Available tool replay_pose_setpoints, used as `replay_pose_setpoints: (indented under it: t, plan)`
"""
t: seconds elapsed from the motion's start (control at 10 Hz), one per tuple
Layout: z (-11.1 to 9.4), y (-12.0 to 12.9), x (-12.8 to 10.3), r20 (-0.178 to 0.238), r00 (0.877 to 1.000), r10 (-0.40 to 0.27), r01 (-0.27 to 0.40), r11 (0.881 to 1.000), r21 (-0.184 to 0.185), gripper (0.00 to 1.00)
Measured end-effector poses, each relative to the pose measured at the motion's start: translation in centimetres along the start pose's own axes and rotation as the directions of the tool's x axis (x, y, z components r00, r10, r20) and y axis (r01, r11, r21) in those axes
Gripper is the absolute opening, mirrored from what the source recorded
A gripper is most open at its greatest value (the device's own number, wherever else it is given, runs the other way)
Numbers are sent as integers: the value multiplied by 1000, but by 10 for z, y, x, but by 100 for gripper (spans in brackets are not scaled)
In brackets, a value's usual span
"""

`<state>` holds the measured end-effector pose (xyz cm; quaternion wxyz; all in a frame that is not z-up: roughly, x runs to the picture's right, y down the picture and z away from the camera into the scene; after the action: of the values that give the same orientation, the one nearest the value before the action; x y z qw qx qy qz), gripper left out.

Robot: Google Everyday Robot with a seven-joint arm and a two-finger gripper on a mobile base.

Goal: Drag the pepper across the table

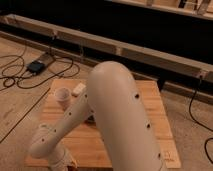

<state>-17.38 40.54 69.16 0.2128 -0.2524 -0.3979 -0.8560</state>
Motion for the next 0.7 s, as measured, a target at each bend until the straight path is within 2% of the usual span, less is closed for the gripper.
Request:
replay_pose_setpoints:
  t: [0.3, 0.6, 0.7]
  plan:
    - [-1, -5, -1, 4, 1000, -10, 10, 1000, -5, 1]
    - [-2, -11, -2, 5, 1000, -28, 28, 1000, -7, 25]
    - [-4, -14, -3, 3, 999, -38, 38, 999, -8, 36]
